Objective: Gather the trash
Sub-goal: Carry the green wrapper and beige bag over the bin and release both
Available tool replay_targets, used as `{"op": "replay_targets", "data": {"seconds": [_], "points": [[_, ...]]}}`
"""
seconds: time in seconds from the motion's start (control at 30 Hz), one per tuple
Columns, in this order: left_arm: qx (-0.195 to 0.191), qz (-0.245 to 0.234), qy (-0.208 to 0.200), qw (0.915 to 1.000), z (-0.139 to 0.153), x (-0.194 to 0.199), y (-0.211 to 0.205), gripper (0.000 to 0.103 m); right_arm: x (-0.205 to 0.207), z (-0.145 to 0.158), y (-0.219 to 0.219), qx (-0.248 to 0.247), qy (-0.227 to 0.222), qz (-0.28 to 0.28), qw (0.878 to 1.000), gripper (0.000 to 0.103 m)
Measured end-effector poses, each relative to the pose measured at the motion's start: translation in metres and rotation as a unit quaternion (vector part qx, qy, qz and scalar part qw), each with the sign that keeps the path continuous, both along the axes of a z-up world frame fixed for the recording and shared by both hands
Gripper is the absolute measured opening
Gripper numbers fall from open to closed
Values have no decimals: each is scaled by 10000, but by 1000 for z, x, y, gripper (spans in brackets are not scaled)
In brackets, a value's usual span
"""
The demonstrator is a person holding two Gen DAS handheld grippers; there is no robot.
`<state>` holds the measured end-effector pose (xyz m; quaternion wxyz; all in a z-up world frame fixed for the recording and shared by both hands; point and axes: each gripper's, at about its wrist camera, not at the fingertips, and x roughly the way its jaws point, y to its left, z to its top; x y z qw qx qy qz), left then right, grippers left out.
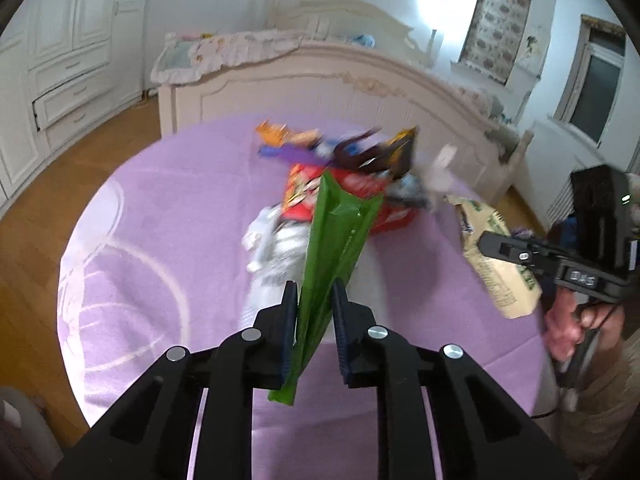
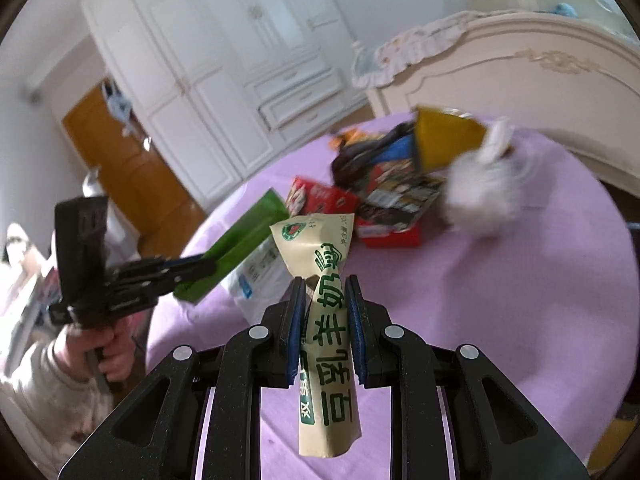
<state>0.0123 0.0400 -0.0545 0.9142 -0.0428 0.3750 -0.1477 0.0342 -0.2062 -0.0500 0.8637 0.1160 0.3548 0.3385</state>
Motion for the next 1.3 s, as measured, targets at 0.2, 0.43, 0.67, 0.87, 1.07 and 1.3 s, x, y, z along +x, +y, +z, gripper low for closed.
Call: {"op": "replay_targets", "data": {"seconds": [0.2,0.43,0.67,0.87,1.07,1.3], "points": [[-325,-435,-221,9983,35,1,-48,18,-7,15,-65,586,-213,-614,9962,21],[-799,-1184,25,9897,37,42,-135,18,-11,16,-168,875,-307,-1925,9769,21],[-1011,-1740,184,9794,25,88,-225,18,3,-12,-250,698,53,-3104,9480,21],[-865,-2035,433,9743,4,122,-288,18,23,-49,-292,722,433,-3587,9297,21],[-733,-2178,639,9711,-14,142,-329,18,48,-78,-314,738,670,-3739,9221,21],[-483,-2157,825,9718,-29,157,-359,38,79,-91,-321,727,874,-3751,9200,45]]}}
